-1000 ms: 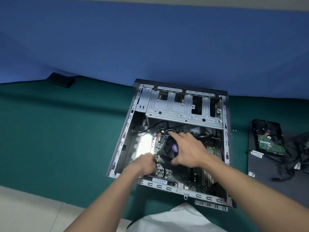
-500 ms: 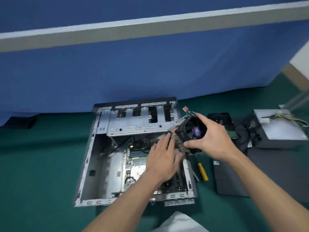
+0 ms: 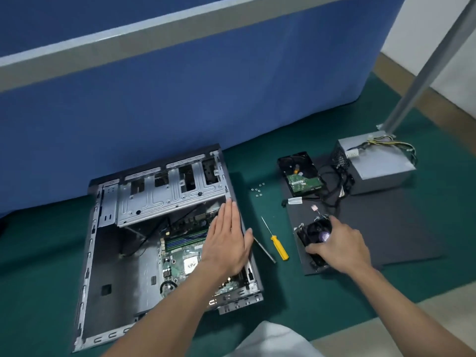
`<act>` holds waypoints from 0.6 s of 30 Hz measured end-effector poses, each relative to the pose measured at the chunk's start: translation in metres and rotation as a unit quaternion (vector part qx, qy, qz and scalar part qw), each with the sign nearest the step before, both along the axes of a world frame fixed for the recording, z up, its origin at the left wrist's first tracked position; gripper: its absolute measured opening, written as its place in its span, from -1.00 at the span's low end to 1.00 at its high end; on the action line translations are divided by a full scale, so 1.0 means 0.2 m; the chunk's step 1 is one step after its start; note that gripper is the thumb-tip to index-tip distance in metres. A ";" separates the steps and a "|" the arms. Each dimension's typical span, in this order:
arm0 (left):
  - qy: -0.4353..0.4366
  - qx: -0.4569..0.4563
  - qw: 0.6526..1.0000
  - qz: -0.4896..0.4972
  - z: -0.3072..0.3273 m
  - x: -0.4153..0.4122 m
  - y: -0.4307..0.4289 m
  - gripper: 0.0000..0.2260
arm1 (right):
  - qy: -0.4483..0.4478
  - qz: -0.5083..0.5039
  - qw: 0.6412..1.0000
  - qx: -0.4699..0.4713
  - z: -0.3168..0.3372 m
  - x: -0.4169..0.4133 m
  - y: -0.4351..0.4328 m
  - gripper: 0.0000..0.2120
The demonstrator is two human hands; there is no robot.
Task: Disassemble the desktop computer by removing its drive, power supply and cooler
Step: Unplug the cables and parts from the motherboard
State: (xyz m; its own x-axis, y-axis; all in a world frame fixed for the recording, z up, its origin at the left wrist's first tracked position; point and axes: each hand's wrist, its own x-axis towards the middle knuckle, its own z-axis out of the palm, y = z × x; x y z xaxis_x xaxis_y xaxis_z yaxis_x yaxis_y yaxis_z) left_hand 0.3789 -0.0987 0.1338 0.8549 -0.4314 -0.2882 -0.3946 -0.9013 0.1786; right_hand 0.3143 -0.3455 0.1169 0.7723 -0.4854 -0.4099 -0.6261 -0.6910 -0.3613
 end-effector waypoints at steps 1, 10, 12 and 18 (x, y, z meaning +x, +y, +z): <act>-0.003 0.002 1.000 -0.002 0.00 0.00 0.00 -0.43 | 0.002 0.005 1.000 -0.016 -0.03 -0.01 0.01 -0.13; 0.015 0.025 1.000 -0.002 0.03 -0.01 -0.02 -0.43 | -0.011 0.019 0.993 -0.116 -0.13 0.10 -0.05 -0.19; 0.021 0.028 0.999 -0.002 0.04 0.00 -0.02 -0.43 | -0.013 0.017 0.992 -0.125 -0.13 0.14 -0.08 -0.20; 0.032 0.032 0.999 0.004 0.03 0.00 -0.02 -0.43 | -0.020 -0.012 0.990 -0.142 -0.13 0.23 -0.19 -0.15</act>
State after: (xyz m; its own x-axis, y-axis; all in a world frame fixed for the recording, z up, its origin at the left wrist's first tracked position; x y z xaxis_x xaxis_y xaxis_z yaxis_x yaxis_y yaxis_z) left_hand 0.3781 -0.1019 0.1401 0.8372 -0.4040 -0.3685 -0.3773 -0.9146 0.1455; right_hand 0.3600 -0.3837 0.0910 0.7719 -0.5952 -0.2234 -0.6328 -0.7533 -0.1793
